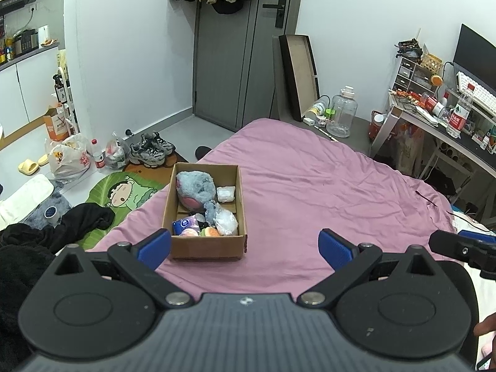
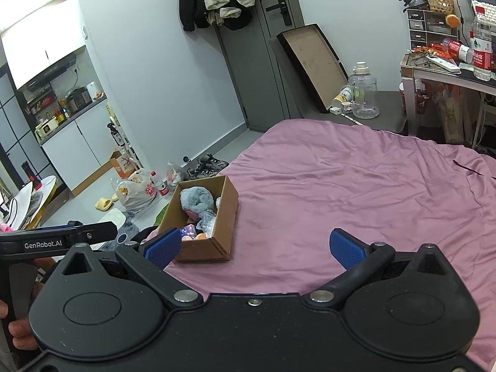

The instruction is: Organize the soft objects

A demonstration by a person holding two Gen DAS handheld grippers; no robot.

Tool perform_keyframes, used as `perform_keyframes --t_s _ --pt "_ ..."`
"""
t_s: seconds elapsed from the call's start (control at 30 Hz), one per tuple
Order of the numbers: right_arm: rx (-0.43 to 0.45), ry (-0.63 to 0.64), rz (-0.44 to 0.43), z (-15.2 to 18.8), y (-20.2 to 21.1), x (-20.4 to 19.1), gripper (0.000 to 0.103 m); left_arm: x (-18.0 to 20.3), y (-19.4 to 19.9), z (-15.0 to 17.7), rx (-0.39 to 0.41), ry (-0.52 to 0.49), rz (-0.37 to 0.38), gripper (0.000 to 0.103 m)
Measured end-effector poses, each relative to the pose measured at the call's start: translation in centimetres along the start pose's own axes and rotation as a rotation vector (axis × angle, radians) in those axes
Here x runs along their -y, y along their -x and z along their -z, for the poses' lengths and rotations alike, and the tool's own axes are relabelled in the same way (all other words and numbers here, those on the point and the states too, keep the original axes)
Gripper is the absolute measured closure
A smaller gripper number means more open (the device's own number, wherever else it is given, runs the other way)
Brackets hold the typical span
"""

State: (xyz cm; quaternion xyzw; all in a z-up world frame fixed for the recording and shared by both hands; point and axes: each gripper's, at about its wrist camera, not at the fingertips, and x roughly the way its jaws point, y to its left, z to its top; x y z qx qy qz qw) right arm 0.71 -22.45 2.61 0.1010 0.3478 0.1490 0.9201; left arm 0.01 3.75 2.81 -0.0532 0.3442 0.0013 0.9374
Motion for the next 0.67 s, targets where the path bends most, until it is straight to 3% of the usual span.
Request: perform_keyframes --t_s 0.33,0.67 --pt "0.005 -0.005 -0.004 0.2 0.3 0.4 0.000 0.5 0.4 0.3 0.010 0.010 0.010 0.003" --pt "0.003 -0.009 -0.007 0.4 0.5 1.1 0.000 2.8 0.7 1.1 0.021 -0.062 0.037 0.003"
